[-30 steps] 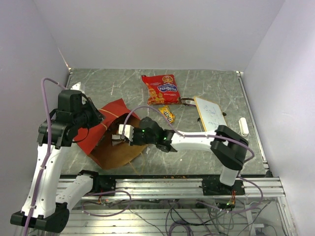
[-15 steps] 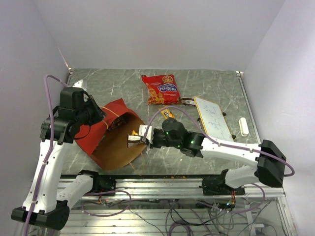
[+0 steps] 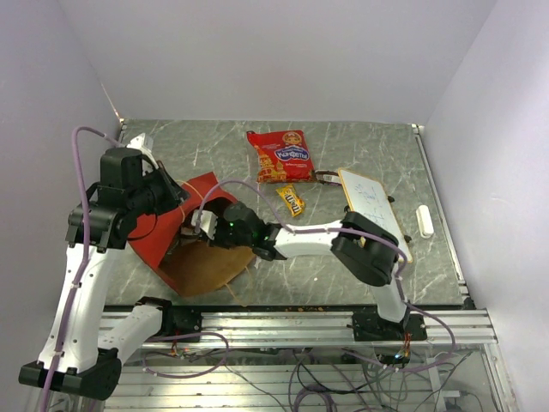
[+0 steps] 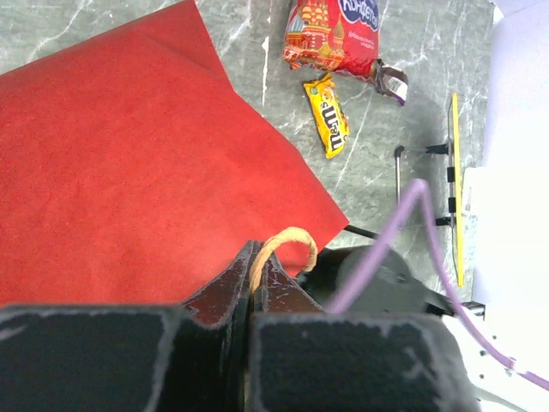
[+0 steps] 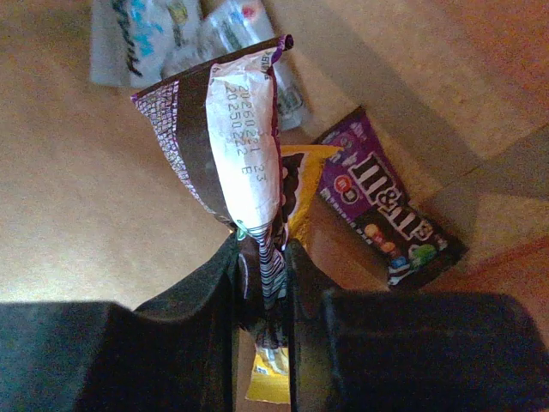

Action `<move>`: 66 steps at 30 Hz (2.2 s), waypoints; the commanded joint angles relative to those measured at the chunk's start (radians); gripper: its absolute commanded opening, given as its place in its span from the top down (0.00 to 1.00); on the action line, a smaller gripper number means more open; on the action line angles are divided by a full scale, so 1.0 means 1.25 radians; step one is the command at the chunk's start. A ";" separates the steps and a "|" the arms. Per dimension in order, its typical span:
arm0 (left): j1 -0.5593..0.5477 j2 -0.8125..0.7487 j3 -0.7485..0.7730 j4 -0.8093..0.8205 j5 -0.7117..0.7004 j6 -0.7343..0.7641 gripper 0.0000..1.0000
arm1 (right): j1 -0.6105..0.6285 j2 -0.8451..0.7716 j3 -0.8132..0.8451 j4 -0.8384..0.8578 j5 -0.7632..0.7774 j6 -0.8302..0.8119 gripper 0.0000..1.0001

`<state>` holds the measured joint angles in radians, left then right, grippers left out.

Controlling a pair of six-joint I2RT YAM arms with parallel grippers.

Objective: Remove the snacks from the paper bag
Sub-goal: Adjust the snack in the paper bag, then take out the snack from the paper bag.

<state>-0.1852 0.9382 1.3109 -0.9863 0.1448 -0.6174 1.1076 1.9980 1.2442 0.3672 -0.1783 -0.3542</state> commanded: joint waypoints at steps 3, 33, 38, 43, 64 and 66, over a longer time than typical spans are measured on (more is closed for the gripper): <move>-0.002 0.026 0.064 -0.032 0.020 0.030 0.93 | 0.006 0.083 0.003 0.239 0.060 -0.045 0.65; -0.002 -0.002 0.018 -0.029 -0.022 -0.028 0.93 | 0.012 0.035 0.012 0.088 -0.085 -0.120 1.00; -0.002 -0.016 -0.012 -0.014 -0.011 -0.052 0.93 | 0.020 -0.071 -0.046 0.068 -0.067 -0.096 1.00; -0.002 -0.030 -0.039 0.024 0.004 -0.076 0.93 | 0.021 -0.202 -0.122 -0.025 -0.074 -0.094 1.00; -0.002 -0.072 -0.092 0.036 -0.014 -0.113 0.93 | 0.011 -0.770 -0.455 -0.425 0.459 0.064 1.00; -0.002 -0.079 -0.104 0.052 -0.009 -0.119 0.93 | 0.000 -0.724 -0.436 -0.419 0.554 0.122 1.00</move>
<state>-0.1852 0.8654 1.2076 -0.9779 0.1349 -0.7387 1.1259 1.0180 0.6678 -0.1509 0.1947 -0.3889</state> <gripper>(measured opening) 0.075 0.017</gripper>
